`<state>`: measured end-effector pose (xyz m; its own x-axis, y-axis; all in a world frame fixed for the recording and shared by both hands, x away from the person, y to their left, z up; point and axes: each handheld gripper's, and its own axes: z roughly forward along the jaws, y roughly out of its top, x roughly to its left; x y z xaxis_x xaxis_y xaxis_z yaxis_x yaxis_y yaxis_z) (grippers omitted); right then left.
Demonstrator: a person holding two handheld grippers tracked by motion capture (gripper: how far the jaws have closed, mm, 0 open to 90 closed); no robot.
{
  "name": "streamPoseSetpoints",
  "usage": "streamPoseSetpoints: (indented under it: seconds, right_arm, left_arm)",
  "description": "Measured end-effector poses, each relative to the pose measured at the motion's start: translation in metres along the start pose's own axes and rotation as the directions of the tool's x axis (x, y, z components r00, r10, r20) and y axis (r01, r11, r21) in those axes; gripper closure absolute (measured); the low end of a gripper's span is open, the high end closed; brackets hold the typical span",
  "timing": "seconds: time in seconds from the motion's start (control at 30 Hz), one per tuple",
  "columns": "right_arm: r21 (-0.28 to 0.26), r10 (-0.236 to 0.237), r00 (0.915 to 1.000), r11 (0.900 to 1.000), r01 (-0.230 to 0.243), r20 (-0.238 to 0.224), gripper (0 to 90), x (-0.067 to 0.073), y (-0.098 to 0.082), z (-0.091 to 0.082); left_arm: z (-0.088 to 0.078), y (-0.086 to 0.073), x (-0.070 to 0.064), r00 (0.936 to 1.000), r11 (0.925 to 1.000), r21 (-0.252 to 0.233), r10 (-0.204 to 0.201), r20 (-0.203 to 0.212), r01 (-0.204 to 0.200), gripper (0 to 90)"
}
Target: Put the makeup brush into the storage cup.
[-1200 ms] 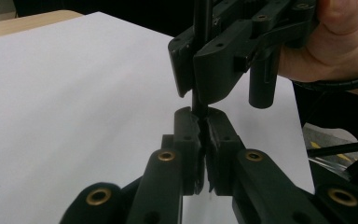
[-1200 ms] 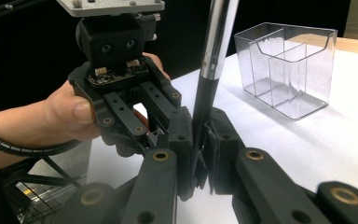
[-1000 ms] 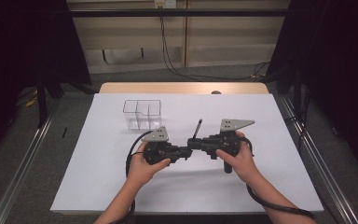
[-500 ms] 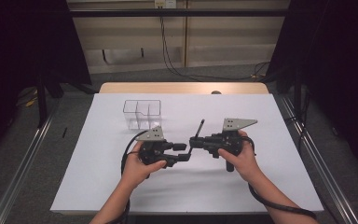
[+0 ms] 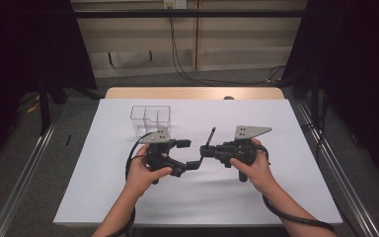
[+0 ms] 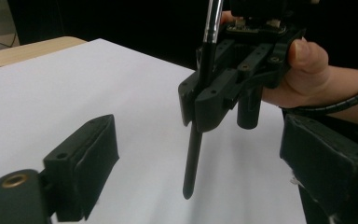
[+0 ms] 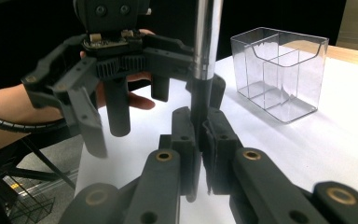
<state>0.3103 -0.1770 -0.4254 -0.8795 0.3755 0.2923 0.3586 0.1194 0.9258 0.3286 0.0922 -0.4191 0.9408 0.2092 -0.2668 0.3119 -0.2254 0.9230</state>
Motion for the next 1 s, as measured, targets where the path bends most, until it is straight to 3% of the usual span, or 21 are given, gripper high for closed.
streamPoseSetpoints:
  seconds: [0.43,1.0]
  right_arm:
    - [0.006,-0.006,1.0000,1.000,0.006,-0.002,84.7,0.001,-0.001,0.001]
    - [0.018,-0.022,0.9997,1.000,0.022,-0.007,84.7,0.002,-0.003,0.004]
  left_arm:
    - [0.001,0.013,0.002,0.9999,0.9996,-0.029,0.003,0.012,-0.003,1.4]
    - [0.011,0.028,0.004,0.9995,0.9992,-0.030,0.029,0.016,-0.028,1.3]
